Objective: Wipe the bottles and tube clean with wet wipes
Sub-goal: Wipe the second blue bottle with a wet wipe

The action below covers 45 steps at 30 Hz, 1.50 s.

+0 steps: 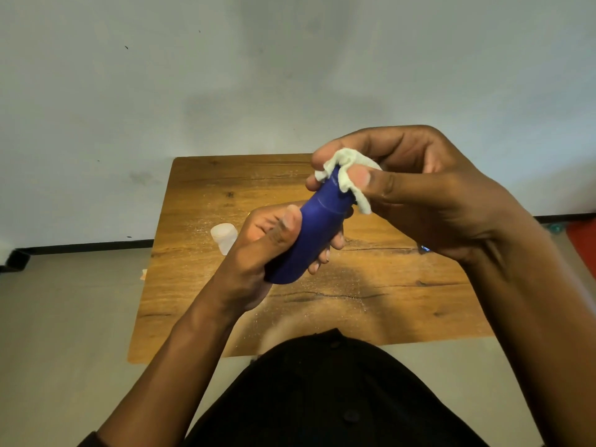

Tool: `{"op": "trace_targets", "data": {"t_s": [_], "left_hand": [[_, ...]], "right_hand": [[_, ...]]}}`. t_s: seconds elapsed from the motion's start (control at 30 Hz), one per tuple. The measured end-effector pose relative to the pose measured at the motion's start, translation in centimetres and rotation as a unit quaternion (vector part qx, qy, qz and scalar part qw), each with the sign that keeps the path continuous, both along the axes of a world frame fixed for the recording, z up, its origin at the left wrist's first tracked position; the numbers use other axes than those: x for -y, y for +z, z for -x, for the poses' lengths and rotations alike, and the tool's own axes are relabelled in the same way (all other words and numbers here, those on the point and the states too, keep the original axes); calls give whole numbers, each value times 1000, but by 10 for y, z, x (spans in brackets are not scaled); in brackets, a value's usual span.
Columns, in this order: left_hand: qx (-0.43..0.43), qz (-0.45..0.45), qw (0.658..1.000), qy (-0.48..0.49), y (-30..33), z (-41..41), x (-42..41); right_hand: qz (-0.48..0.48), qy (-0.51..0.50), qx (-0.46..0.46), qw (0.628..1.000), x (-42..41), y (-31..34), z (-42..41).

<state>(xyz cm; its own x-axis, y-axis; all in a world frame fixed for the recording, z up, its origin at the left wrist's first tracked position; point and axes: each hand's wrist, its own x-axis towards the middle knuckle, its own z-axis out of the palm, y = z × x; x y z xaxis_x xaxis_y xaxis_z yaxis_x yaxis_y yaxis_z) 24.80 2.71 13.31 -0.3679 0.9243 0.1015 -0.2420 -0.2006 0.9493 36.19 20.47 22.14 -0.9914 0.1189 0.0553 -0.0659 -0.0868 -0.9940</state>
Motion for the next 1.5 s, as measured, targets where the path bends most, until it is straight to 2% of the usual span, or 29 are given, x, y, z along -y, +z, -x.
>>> {"op": "trace_targets", "data": {"t_s": [0.13, 0.23, 0.47, 0.6, 0.7, 0.77, 0.87, 0.9, 0.97, 1.07, 1.17, 1.3, 1.4, 1.5], "left_hand": [[-16, -2, 1000, -7, 1, -5, -3], [12, 0, 1000, 0, -3, -7, -2], [30, 4, 999, 13, -3, -2, 3], [-18, 0, 1000, -6, -1, -7, 0], [2, -9, 1000, -5, -1, -8, -3], [-28, -8, 999, 25, 0, -4, -4], [-121, -6, 990, 76, 5, 0, -4], [-141, -8, 986, 90, 6, 1, -3], [-170, -3, 978, 118, 6, 1, -1], [-193, 4, 971, 144, 4, 2, 2], [-208, 1, 965, 161, 5, 3, 3], [-254, 11, 947, 198, 4, 8, 5], [-314, 30, 921, 228, 5, 9, 7], [-385, 59, 881, 270, 4, 7, 6]], "right_hand": [[-7, -63, -18, 998, 7, 2, 9], [6, -106, -22, 994, 15, -1, 16], [25, -15, -7, 1000, 4, -11, 3], [50, -64, -40, 996, 12, -9, 8], [36, -103, -44, 993, 20, -9, 15], [66, -118, -26, 991, 19, -11, 18], [151, -147, -21, 977, 6, -13, 18], [149, -162, -23, 975, 1, -12, 16], [92, -195, -21, 976, -8, -11, 10], [-74, -224, -23, 971, -6, -5, -1], [-233, -208, -40, 949, 8, -3, -6], [-457, -193, 13, 868, 20, -10, -7], [-550, -189, 16, 813, 22, -8, -10], [-621, -185, 23, 761, 22, -9, -10]]}}
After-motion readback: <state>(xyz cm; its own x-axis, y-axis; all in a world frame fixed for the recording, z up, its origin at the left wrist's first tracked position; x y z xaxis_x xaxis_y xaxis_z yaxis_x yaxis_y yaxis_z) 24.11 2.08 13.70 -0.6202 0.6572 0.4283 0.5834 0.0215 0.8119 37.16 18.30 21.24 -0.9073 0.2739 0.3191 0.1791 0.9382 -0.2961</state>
